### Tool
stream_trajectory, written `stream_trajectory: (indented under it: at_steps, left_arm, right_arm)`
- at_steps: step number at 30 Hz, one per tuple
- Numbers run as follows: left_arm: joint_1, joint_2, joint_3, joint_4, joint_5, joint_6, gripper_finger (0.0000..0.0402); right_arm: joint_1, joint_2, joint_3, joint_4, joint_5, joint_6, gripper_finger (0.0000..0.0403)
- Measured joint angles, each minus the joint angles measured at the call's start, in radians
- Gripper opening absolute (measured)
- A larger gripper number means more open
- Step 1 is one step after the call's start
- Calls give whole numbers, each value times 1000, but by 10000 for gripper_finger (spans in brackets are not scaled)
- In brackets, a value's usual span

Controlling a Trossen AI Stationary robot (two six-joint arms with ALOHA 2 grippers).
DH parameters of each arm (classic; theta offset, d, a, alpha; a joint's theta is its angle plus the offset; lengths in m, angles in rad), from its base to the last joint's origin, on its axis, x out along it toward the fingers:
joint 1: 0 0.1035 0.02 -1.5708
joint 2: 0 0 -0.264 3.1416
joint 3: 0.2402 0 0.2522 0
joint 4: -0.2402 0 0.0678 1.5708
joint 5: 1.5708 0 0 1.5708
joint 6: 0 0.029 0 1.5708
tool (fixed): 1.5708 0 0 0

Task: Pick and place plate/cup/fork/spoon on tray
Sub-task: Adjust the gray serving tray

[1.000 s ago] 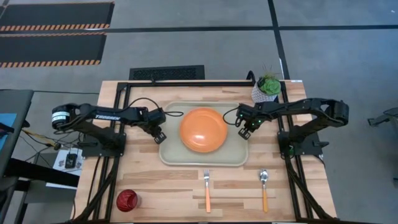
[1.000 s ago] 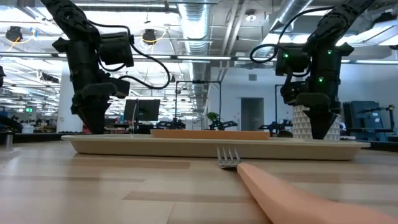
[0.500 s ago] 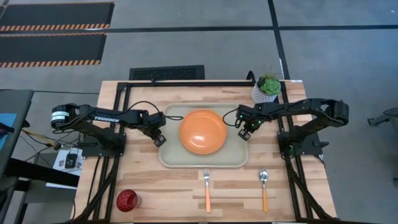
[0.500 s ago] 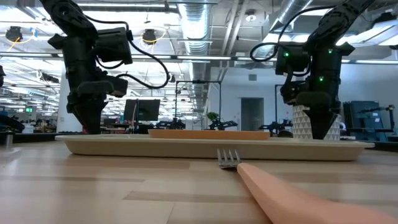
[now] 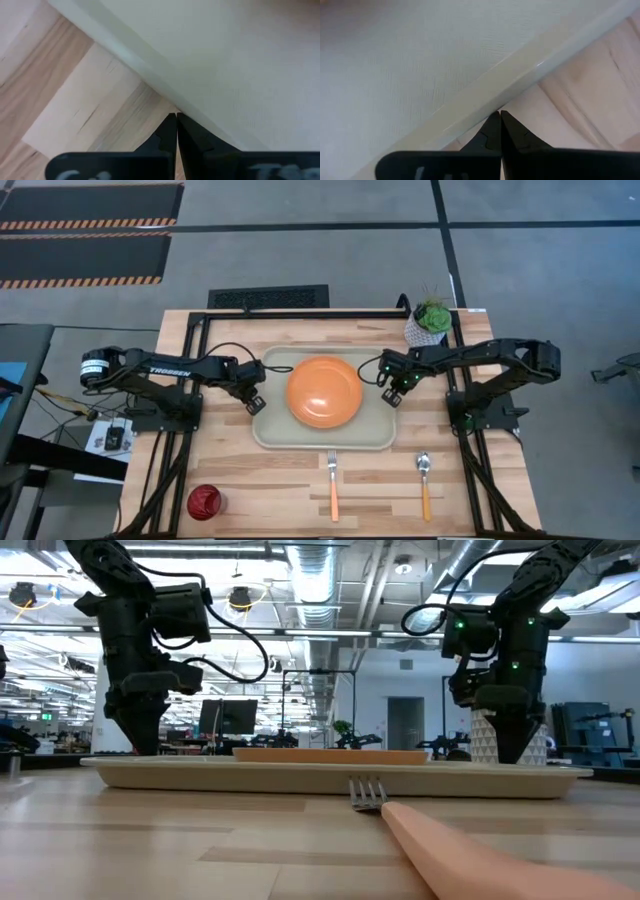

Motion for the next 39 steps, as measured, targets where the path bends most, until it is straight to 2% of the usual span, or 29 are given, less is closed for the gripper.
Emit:
stream_trajectory:
  at_steps: [9,27,39]
  left_arm:
    - [-45,0,0,-4,4,-40,0]
    - [-41,-3,0,-39,-30,-25,0]
    - [-41,-170,2,-166,-63,-4,0]
  right_arm:
    - [3,0,0,-1,4,0,8]
    - [4,0,0,23,-4,0,14]
    - [-5,-1,2,11,-7,-5,16]
